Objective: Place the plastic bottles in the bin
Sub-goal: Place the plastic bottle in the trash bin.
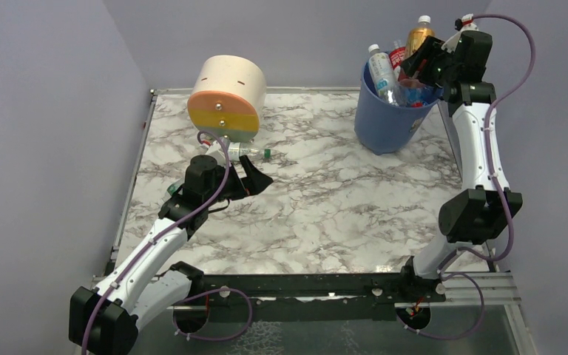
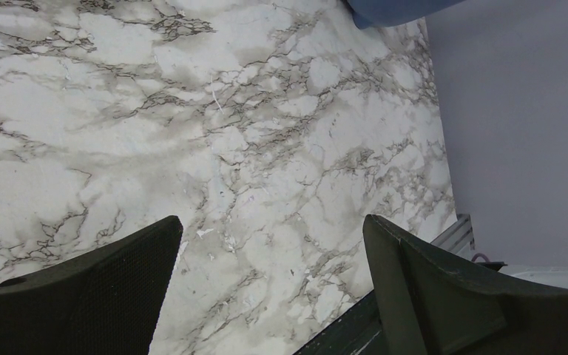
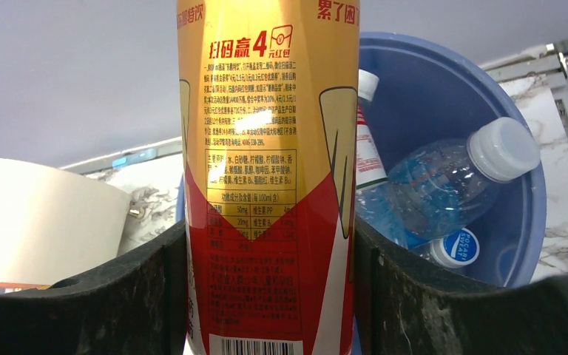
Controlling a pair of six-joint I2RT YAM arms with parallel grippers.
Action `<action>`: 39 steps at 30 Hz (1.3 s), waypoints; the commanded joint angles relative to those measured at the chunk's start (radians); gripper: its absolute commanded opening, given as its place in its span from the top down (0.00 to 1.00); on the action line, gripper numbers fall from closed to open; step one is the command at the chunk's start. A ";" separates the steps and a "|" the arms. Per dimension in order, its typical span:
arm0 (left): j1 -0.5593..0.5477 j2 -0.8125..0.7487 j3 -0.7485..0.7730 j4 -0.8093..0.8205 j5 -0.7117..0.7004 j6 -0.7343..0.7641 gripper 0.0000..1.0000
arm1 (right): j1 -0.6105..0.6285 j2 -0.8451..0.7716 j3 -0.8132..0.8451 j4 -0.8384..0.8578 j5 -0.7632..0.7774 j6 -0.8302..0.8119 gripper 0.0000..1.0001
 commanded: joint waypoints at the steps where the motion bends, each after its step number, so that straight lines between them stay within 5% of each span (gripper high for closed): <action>1: -0.006 -0.015 -0.013 0.027 -0.012 0.000 0.01 | -0.038 0.037 0.040 0.019 -0.039 0.047 0.35; 13: -0.006 -0.003 -0.008 0.037 -0.015 -0.001 0.01 | -0.087 0.158 0.109 -0.026 -0.032 0.081 0.36; 33: -0.007 0.033 -0.004 0.049 -0.005 0.004 0.01 | -0.087 0.077 -0.161 0.079 0.016 0.063 0.37; 39: -0.008 0.039 0.000 0.053 -0.004 0.003 0.01 | -0.087 0.054 -0.181 0.089 0.027 0.056 0.26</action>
